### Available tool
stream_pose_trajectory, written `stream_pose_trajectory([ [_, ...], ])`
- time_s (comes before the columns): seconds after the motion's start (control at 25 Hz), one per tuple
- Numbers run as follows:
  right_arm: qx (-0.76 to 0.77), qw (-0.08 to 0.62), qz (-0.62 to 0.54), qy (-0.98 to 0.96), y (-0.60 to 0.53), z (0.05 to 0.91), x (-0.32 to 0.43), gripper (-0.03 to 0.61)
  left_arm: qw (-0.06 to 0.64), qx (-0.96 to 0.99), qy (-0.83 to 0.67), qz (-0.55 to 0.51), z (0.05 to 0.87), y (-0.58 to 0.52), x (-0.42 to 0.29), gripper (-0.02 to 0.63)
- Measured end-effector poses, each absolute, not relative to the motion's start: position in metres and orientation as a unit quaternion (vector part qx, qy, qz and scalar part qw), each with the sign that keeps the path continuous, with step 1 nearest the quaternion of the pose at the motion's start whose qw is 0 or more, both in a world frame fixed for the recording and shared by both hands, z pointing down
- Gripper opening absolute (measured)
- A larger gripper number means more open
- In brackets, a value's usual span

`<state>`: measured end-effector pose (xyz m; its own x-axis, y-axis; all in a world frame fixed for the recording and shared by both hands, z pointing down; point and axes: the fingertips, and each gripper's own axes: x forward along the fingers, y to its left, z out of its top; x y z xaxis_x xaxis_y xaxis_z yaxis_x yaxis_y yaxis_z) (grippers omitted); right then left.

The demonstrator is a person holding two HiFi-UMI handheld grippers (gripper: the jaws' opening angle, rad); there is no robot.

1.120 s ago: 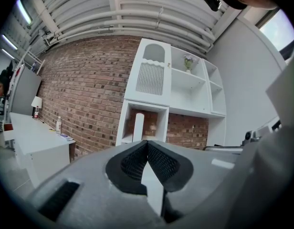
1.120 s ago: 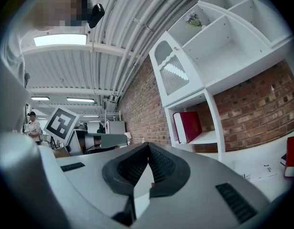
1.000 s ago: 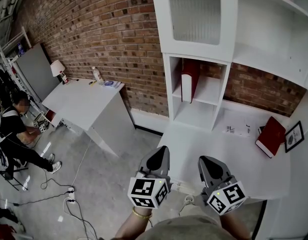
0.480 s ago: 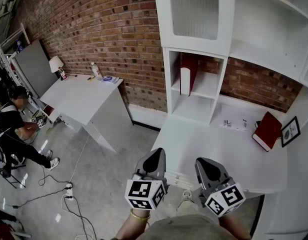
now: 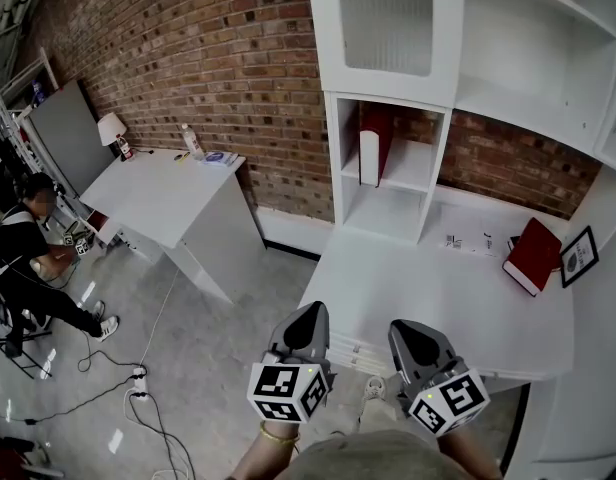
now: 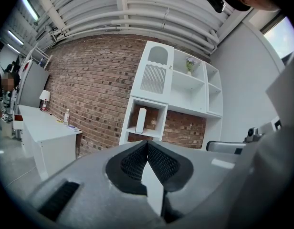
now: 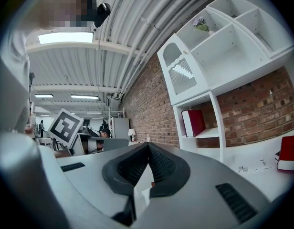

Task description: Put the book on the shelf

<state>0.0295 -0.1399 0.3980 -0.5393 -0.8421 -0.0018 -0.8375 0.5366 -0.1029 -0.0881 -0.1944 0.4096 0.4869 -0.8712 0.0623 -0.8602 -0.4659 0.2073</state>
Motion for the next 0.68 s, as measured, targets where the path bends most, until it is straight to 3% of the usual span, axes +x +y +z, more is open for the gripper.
stream_pose_trajectory([
  [0.68, -0.471, 0.017, -0.049, 0.881, -0.128, 0.402, 0.02, 0.007, 0.107, 0.859, -0.5, -0.021, 0.413, -0.186, -0.091, 0.009],
])
